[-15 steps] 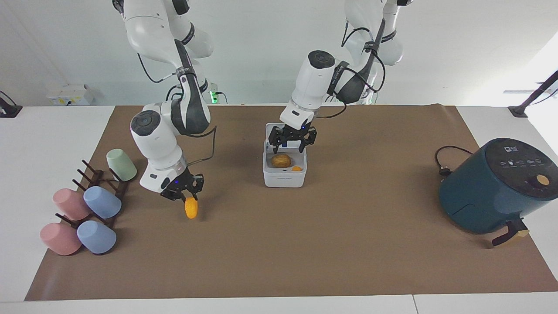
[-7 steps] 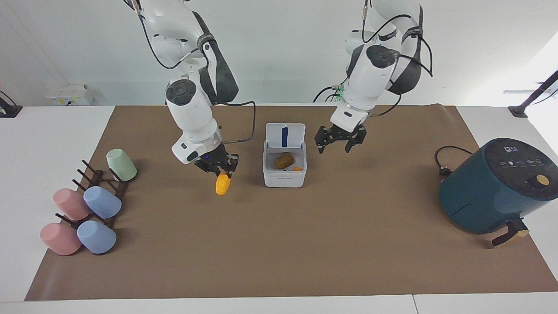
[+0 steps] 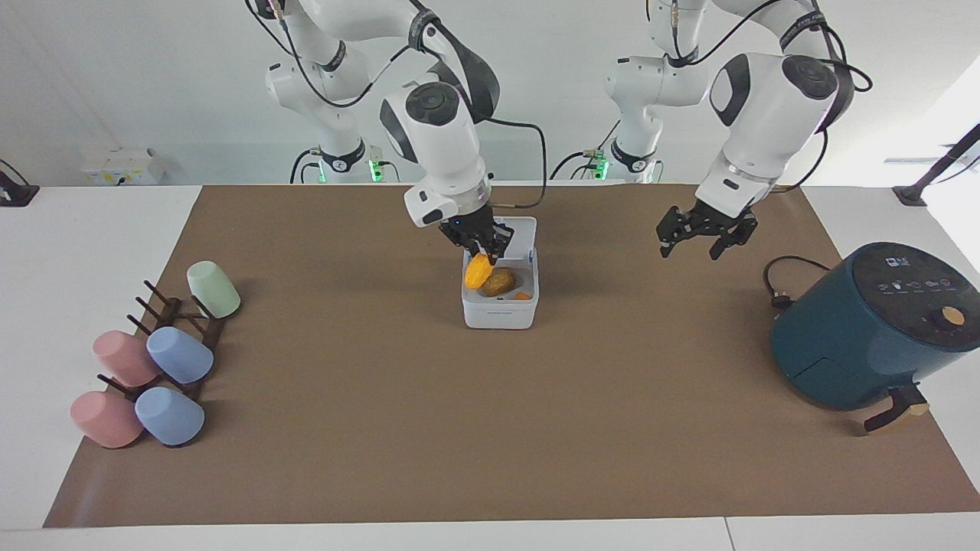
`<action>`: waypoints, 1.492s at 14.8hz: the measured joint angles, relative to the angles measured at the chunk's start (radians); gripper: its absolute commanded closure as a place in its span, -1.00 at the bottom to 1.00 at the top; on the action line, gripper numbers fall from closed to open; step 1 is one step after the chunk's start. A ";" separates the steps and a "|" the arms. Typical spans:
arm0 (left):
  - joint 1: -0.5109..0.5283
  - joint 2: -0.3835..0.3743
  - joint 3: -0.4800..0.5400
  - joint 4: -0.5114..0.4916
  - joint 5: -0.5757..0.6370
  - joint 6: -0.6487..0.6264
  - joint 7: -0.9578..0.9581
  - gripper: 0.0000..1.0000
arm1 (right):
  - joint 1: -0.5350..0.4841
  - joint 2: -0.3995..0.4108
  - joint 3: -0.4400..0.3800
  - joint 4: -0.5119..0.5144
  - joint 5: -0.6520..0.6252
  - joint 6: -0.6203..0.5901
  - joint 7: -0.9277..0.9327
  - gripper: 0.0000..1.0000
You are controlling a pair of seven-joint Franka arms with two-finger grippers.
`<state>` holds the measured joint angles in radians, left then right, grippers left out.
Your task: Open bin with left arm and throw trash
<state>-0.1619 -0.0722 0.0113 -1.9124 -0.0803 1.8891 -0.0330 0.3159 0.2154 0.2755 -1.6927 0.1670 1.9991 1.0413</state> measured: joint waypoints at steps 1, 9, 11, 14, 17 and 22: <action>0.022 -0.004 0.000 0.020 0.003 -0.033 0.026 -1.00 | 0.004 0.002 0.000 0.005 0.026 0.003 0.025 0.99; 0.140 -0.006 -0.001 0.202 0.025 -0.240 0.147 -1.00 | 0.004 0.018 -0.005 -0.037 0.147 0.052 0.058 -1.00; 0.142 -0.004 -0.002 0.235 0.035 -0.275 0.150 -1.00 | 0.003 0.016 -0.008 -0.021 0.128 0.053 0.062 -1.00; 0.142 0.011 -0.005 0.277 0.038 -0.312 0.150 -1.00 | -0.026 0.007 -0.024 0.047 -0.053 0.007 0.038 -1.00; 0.142 0.021 -0.008 0.278 0.038 -0.318 0.150 -1.00 | -0.121 -0.007 -0.031 0.136 -0.129 -0.144 -0.190 -1.00; 0.142 0.024 -0.014 0.273 0.038 -0.328 0.150 -1.00 | -0.266 -0.098 -0.039 0.218 -0.159 -0.430 -0.471 -1.00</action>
<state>-0.0204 -0.0481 -0.0028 -1.6393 -0.0422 1.5612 0.1167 0.0502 0.1175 0.2364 -1.4743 0.0079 1.5693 0.5700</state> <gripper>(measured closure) 0.000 0.000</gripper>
